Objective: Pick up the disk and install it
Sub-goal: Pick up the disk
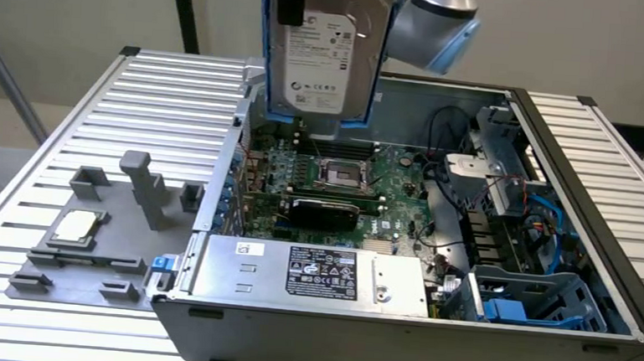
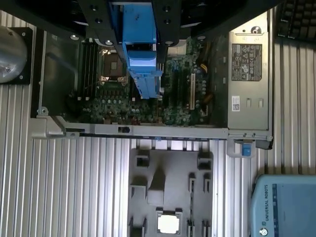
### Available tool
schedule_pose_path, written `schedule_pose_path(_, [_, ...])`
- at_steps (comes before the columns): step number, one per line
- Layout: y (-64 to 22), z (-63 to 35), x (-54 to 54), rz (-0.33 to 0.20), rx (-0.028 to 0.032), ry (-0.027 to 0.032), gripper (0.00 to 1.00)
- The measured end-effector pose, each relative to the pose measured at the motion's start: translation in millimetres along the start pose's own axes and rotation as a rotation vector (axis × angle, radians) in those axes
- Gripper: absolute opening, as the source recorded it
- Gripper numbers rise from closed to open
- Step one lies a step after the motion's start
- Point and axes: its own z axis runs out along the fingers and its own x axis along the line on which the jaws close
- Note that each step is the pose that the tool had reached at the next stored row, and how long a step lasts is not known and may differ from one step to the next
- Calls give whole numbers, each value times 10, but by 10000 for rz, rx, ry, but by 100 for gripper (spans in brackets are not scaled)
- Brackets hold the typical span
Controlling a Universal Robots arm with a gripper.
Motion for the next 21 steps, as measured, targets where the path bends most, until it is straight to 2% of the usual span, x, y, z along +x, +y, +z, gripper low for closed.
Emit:
schedule_pose_path(8, [-320, -15, 173, 0, 0, 0, 33])
schedule_pose_path(21, [-711, -23, 506, 0, 1, -1, 33])
